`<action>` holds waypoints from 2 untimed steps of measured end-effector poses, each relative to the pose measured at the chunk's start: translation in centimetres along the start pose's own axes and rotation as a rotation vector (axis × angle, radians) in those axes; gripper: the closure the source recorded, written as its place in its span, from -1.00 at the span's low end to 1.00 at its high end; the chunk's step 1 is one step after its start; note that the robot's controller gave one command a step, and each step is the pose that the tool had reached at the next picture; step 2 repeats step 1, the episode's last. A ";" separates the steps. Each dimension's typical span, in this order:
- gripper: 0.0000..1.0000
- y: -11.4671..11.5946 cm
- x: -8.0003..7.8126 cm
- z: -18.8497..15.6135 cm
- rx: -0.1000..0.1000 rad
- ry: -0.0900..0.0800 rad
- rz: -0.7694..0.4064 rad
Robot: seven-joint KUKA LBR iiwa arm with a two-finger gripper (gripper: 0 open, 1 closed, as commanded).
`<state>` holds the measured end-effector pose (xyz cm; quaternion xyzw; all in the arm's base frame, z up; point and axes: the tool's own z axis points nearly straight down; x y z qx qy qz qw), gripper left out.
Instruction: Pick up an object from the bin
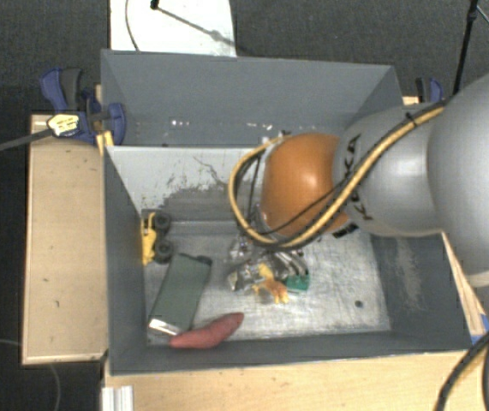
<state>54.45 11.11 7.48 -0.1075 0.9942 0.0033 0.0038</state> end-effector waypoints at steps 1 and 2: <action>1.00 0.0 0.1 -0.3 0.000 0.001 0.000; 1.00 0.0 0.1 -0.3 0.000 0.001 0.000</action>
Offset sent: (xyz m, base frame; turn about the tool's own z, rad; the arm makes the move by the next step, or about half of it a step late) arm 0.0000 0.0000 0.0195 0.0000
